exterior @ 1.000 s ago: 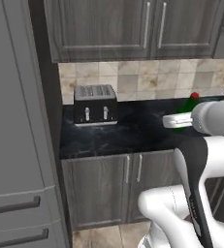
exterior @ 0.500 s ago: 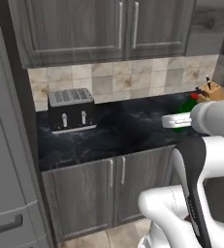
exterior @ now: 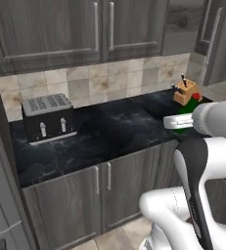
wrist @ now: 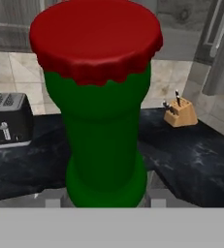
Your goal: Pick the beer, bottled water, can from the counter and place them in the open cabinet.
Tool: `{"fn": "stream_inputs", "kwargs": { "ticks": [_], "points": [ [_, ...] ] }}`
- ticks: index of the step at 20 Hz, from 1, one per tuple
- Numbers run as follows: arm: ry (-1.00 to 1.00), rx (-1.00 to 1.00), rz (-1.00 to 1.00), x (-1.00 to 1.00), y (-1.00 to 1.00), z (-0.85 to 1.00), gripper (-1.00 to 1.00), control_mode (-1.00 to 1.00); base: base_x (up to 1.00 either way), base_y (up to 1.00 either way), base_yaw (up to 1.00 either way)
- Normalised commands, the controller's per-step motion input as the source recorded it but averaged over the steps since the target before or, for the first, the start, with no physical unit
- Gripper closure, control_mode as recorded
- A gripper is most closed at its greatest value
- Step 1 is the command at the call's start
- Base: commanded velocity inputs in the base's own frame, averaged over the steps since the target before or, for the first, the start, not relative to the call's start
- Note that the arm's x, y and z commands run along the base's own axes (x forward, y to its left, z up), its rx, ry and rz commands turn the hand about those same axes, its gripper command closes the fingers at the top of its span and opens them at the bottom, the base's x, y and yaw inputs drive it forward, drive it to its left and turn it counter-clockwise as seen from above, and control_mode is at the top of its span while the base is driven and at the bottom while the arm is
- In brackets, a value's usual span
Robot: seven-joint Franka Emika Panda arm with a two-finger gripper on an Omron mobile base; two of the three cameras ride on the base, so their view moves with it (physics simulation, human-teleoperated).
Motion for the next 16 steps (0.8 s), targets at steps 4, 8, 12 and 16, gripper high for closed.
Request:
{"fn": "stream_inputs", "kwargs": {
  "ticks": [4, 8, 12, 16],
  "points": [
    [0.0, 0.0, 0.0, 0.0, 0.0, 0.0, 1.0, 1.0, 0.3, 0.01, -0.21],
    [0.0, 0.0, 0.0, 0.0, 0.0, 0.0, 1.0, 1.0, 0.23, 0.0, -0.24],
    [0.0, 0.0, 0.0, 0.0, 0.0, 0.0, 1.0, 1.0, 0.18, 0.0, -0.31],
    [0.0, 0.0, 0.0, 0.0, 0.0, 0.0, 1.0, 1.0, 0.18, 0.0, -0.3]
  ]
}}
